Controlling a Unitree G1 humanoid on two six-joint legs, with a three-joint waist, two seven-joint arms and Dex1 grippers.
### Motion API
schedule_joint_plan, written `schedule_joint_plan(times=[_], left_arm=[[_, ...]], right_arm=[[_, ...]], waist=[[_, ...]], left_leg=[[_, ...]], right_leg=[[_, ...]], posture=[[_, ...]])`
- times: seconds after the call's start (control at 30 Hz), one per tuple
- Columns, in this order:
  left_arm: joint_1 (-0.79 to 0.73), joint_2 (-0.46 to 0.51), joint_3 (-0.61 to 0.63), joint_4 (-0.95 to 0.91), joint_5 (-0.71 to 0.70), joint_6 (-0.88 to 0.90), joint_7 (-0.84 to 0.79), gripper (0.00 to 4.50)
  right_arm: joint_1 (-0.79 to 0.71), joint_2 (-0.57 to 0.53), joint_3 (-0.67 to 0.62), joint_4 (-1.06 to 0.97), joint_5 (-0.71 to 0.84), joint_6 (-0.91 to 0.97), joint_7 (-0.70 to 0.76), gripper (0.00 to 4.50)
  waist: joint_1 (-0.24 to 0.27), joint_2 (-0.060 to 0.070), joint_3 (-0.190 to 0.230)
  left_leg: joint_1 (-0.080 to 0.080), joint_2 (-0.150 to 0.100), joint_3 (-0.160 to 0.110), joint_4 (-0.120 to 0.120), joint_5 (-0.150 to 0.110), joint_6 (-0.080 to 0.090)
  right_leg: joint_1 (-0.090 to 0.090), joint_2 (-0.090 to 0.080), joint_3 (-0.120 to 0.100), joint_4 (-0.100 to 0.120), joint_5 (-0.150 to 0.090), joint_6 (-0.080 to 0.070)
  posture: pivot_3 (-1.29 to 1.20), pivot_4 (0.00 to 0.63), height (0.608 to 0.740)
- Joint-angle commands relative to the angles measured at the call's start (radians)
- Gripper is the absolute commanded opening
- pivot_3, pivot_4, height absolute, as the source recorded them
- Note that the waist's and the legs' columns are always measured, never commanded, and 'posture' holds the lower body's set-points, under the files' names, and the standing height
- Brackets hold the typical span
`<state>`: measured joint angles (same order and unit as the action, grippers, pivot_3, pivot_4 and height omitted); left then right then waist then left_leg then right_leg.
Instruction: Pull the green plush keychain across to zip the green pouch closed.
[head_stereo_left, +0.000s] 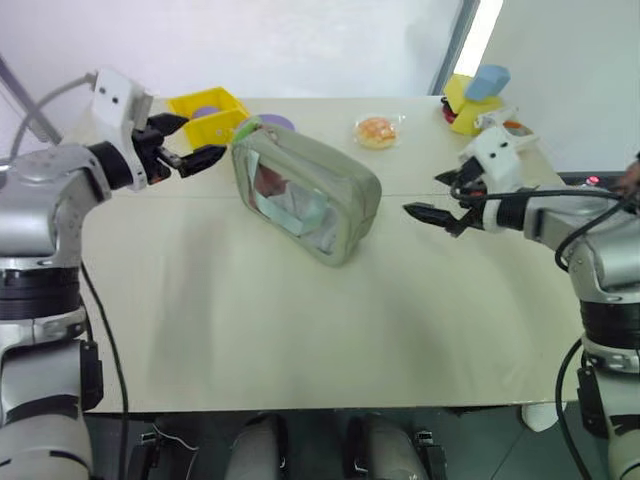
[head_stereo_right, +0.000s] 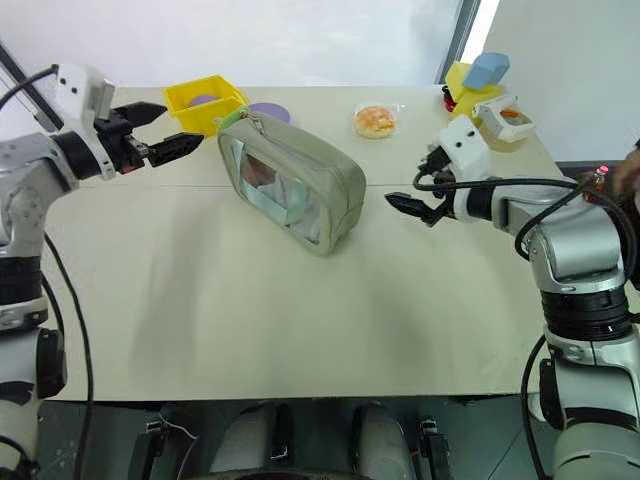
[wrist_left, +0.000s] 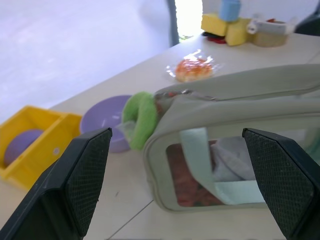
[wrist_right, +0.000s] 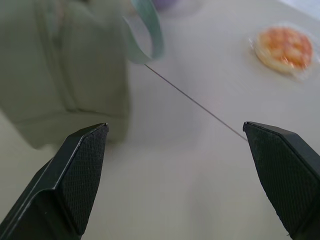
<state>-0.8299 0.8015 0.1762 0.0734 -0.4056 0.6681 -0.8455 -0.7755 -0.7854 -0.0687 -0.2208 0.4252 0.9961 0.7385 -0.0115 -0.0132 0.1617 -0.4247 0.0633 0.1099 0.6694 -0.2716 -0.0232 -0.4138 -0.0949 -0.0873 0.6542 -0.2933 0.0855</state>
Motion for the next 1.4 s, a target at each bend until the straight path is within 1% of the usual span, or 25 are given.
schedule_joint_plan(times=[0.03,0.13,0.27,0.5,0.63,0.7,0.77,0.87,1.0,1.1,1.2,1.27,1.33,1.4], left_arm=[[-0.013,0.033,0.038,-0.020,-0.025,0.006,-0.016,4.47],[-0.013,0.054,0.024,-0.010,-0.030,0.021,-0.037,4.47],[-0.033,0.069,0.002,0.020,-0.018,-0.010,-0.076,4.47],[0.015,0.054,-0.029,0.021,-0.013,-0.037,-0.123,4.47],[0.024,0.039,-0.031,0.037,-0.014,-0.051,-0.115,4.47],[0.034,0.053,-0.020,0.028,-0.022,-0.045,-0.124,4.47],[0.047,0.078,-0.008,0.030,-0.017,-0.050,-0.130,4.47],[0.085,0.125,0.025,0.031,-0.022,-0.047,-0.144,4.47],[0.138,0.162,0.072,-0.034,-0.063,-0.008,-0.151,4.47],[0.161,0.173,0.111,-0.102,-0.102,0.038,-0.138,4.47],[0.190,0.172,0.132,-0.163,-0.121,0.068,-0.111,4.47],[0.217,0.166,0.139,-0.198,-0.125,0.076,-0.088,4.47],[0.242,0.164,0.148,-0.237,-0.137,0.090,-0.070,4.47],[0.265,0.164,0.163,-0.276,-0.157,0.108,-0.056,4.47]], right_arm=[[-0.036,0.003,-0.066,-0.060,0.048,0.043,-0.029,4.50],[-0.062,0.004,-0.061,-0.070,0.068,0.061,-0.029,4.50],[-0.094,-0.008,-0.066,-0.066,0.088,0.065,-0.022,4.50],[-0.083,0.066,-0.061,-0.077,0.117,0.079,-0.082,4.50],[-0.093,0.084,-0.014,-0.027,0.088,0.029,-0.083,4.50],[-0.128,0.087,0.018,0.000,0.074,0.015,-0.076,4.50],[-0.180,0.115,0.025,0.028,0.088,0.016,-0.075,4.50],[-0.260,0.192,0.040,0.042,0.129,0.053,-0.085,4.50],[-0.347,0.319,0.096,0.059,0.137,0.093,-0.121,4.50],[-0.370,0.385,0.204,0.081,0.098,0.067,-0.108,4.50],[-0.354,0.390,0.356,0.125,-0.011,-0.020,-0.089,4.50],[-0.341,0.386,0.443,0.194,-0.106,-0.106,-0.096,4.50],[-0.335,0.381,0.493,0.266,-0.186,-0.185,-0.100,4.50],[-0.333,0.375,0.496,0.290,-0.212,-0.223,-0.076,4.50]], waist=[[0.001,0.000,0.000],[0.001,-0.001,0.000],[0.002,-0.001,0.000],[0.001,-0.001,0.000],[0.000,-0.001,0.000],[0.000,-0.001,0.000],[-0.003,0.000,0.000],[-0.010,0.000,0.000],[-0.008,0.000,0.000],[0.000,-0.001,0.000],[0.001,-0.002,0.000],[-0.001,-0.002,-0.001],[-0.003,-0.002,-0.001],[-0.005,-0.002,-0.001]], left_leg=[[0.001,0.000,0.000,0.000,0.000,0.000],[0.001,0.000,-0.001,0.000,0.000,0.000],[0.001,0.000,0.000,0.000,0.000,0.000],[0.000,0.000,0.000,0.000,0.000,-0.001],[0.000,0.000,0.000,0.000,0.001,-0.001],[0.000,0.000,0.000,0.000,0.001,-0.001],[0.000,0.000,0.000,0.000,0.001,-0.001],[0.000,0.001,0.001,0.000,0.001,-0.002],[-0.001,0.002,0.002,-0.002,0.002,-0.004],[-0.002,0.002,0.003,-0.001,0.002,-0.003],[-0.003,0.001,0.002,0.000,0.002,-0.003],[-0.003,0.001,0.001,0.001,0.002,-0.003],[-0.003,0.001,0.001,0.001,0.002,-0.003],[-0.003,0.001,0.001,0.001,0.002,-0.003]], right_leg=[[0.001,0.000,0.000,0.000,0.000,0.000],[0.001,0.001,0.000,0.000,0.000,0.000],[0.000,0.000,0.000,0.000,0.000,0.000],[0.000,0.000,0.000,0.001,0.000,0.000],[0.000,0.001,0.000,0.001,0.000,0.000],[0.000,0.001,0.000,0.001,0.000,0.000],[-0.001,0.001,0.001,0.002,0.000,0.000],[-0.006,0.001,0.004,0.008,0.000,0.000],[-0.010,0.002,0.005,0.010,0.000,0.000],[-0.010,0.001,0.005,0.010,0.000,0.000],[-0.009,0.001,0.005,0.010,0.000,0.000],[-0.009,0.001,0.005,0.010,0.000,0.000],[-0.009,0.001,0.005,0.010,0.000,0.000],[-0.010,0.001,0.005,0.011,0.000,0.000]], posture=[[0.00,0.150,0.739],[0.00,0.150,0.739],[0.00,0.150,0.739],[0.00,0.150,0.739],[0.00,0.150,0.739],[0.00,0.150,0.739],[0.00,0.150,0.739],[0.00,0.150,0.739],[0.00,0.150,0.739],[0.00,0.150,0.739],[0.00,0.150,0.739],[0.00,0.150,0.739],[0.00,0.150,0.739],[0.00,0.150,0.739]])
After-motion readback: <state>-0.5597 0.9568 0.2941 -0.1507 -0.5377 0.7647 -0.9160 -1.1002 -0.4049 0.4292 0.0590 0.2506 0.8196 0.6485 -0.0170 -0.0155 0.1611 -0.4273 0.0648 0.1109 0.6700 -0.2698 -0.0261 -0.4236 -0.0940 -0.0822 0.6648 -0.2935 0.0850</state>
